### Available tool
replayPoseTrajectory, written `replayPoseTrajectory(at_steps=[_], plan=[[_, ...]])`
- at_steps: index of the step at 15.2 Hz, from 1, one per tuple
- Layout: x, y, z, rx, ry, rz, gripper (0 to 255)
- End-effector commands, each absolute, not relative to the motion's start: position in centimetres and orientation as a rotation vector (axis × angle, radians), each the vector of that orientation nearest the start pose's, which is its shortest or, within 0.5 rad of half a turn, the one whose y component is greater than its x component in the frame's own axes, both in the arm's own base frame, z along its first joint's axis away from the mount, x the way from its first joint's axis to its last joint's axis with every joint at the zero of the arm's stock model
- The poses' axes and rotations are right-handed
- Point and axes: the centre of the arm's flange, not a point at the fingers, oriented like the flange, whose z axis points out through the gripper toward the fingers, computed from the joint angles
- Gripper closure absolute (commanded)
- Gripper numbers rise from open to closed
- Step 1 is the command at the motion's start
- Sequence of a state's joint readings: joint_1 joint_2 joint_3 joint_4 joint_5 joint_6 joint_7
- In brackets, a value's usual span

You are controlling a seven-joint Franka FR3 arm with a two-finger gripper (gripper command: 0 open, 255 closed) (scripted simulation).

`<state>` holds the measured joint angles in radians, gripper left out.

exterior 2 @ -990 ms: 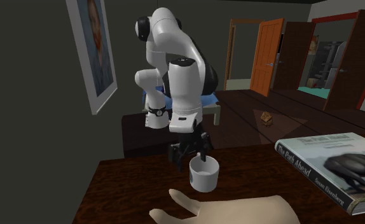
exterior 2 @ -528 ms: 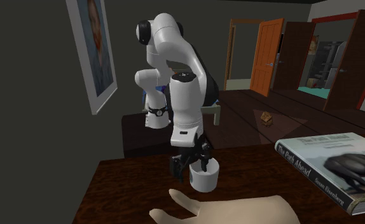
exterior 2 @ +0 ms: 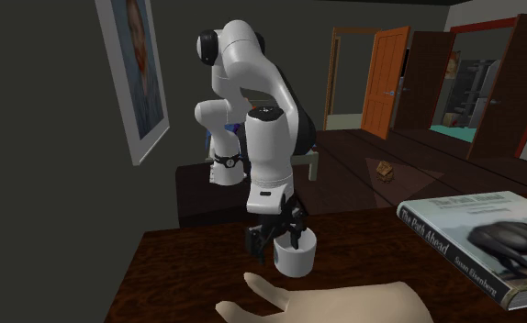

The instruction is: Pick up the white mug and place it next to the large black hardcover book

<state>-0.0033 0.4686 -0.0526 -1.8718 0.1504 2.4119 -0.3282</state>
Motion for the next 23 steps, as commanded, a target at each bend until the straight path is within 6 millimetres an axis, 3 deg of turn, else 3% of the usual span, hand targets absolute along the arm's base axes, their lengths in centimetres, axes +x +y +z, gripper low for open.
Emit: replayPoseTrajectory(at_steps=[1, 10, 23], plan=[[64.4, -3.3, 27.0, -3.062, -0.261, -0.134, 255], [64.4, -3.3, 27.0, -3.062, -0.261, -0.134, 255], [64.4, -3.3, 33.8, -3.062, -0.261, -0.134, 255]])
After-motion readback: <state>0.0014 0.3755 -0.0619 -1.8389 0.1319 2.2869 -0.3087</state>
